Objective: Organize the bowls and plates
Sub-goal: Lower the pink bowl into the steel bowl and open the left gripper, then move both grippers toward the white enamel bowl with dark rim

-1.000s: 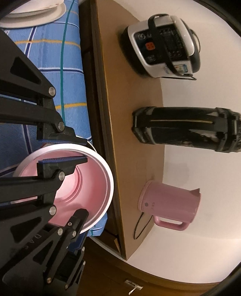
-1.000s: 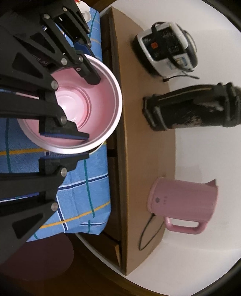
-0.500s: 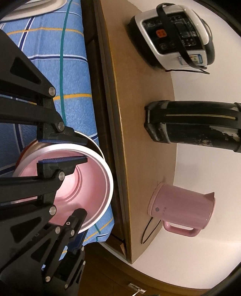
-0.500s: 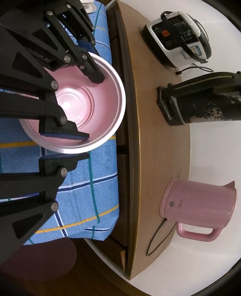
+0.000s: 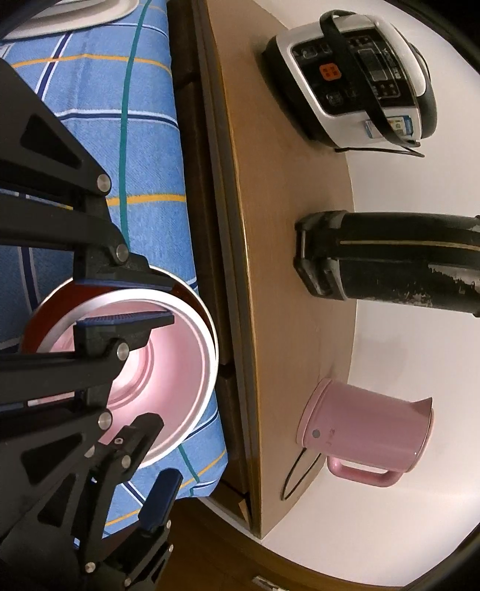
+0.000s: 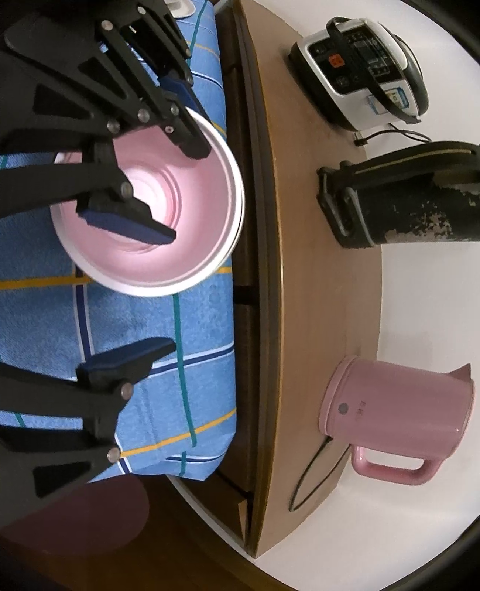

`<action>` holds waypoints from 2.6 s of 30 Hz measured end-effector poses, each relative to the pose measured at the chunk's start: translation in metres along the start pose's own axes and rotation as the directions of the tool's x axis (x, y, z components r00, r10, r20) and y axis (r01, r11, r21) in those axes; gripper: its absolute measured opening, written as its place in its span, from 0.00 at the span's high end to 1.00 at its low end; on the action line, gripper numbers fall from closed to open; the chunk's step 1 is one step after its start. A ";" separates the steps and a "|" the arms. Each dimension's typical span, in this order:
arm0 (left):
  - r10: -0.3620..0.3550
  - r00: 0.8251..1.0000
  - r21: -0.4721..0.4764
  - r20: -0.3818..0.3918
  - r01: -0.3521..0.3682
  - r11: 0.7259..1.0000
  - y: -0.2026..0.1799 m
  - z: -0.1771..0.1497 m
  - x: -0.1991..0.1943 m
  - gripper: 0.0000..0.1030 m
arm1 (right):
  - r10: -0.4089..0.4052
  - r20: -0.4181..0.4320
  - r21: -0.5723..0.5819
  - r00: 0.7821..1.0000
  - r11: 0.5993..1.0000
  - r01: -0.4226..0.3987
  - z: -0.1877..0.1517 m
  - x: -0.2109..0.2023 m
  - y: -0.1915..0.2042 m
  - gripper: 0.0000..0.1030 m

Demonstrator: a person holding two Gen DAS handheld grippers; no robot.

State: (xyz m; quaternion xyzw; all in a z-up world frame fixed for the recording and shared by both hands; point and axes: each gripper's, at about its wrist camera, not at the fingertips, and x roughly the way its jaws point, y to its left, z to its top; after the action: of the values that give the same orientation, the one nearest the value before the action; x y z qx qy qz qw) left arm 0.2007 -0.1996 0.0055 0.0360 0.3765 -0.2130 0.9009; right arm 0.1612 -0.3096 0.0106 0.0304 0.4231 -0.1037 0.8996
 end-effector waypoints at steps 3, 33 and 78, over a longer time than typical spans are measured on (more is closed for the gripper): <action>0.027 0.999 0.004 0.021 -0.027 1.000 0.001 0.001 -0.007 0.87 | 0.005 0.016 0.011 1.000 1.000 -0.005 -0.001 -0.006 -0.001 0.41; 0.139 0.986 -0.004 0.093 -0.139 0.990 0.002 -0.043 -0.067 0.36 | 0.010 0.119 0.061 0.993 0.998 -0.017 -0.043 -0.069 -0.007 0.27; -0.054 0.993 0.192 0.105 0.033 0.981 -0.098 -0.081 -0.112 0.36 | -0.272 0.202 0.264 0.941 0.940 0.215 -0.110 -0.151 -0.080 0.26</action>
State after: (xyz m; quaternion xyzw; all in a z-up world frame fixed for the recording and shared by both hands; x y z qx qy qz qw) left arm 0.0367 -0.2307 0.0349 0.1020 0.3052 -0.2692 0.9077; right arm -0.0320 -0.3479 0.0585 0.0725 0.2987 -0.2676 0.9132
